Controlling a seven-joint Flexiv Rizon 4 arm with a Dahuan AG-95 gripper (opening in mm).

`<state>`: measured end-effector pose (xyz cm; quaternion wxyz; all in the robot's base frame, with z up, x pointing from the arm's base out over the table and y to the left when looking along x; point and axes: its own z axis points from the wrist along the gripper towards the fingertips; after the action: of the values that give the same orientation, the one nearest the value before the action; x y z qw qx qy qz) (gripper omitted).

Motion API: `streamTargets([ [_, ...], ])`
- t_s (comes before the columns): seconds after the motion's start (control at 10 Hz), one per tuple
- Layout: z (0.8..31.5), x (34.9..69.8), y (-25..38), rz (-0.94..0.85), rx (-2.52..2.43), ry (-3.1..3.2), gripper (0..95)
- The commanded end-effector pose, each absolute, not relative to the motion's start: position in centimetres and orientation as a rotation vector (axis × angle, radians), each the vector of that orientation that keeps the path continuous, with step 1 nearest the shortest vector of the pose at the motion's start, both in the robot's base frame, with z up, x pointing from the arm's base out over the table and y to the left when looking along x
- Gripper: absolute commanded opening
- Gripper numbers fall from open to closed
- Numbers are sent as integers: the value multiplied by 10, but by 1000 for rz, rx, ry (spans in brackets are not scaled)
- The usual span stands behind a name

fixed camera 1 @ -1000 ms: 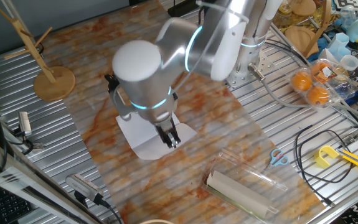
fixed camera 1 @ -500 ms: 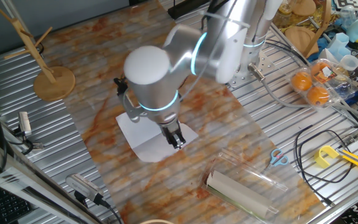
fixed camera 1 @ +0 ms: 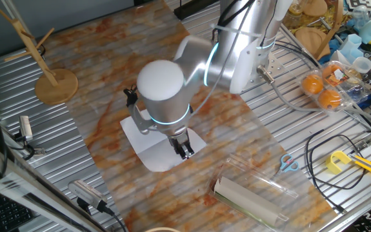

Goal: Unfold a piece of paper

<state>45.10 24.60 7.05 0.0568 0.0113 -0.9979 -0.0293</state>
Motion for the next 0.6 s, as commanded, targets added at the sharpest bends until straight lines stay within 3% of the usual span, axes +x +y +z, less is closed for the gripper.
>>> streamTargets([
  [0.1,62,450,247,-86,27,-3034,190],
  [0.6,47,450,253,-88,20,-3038,190],
])
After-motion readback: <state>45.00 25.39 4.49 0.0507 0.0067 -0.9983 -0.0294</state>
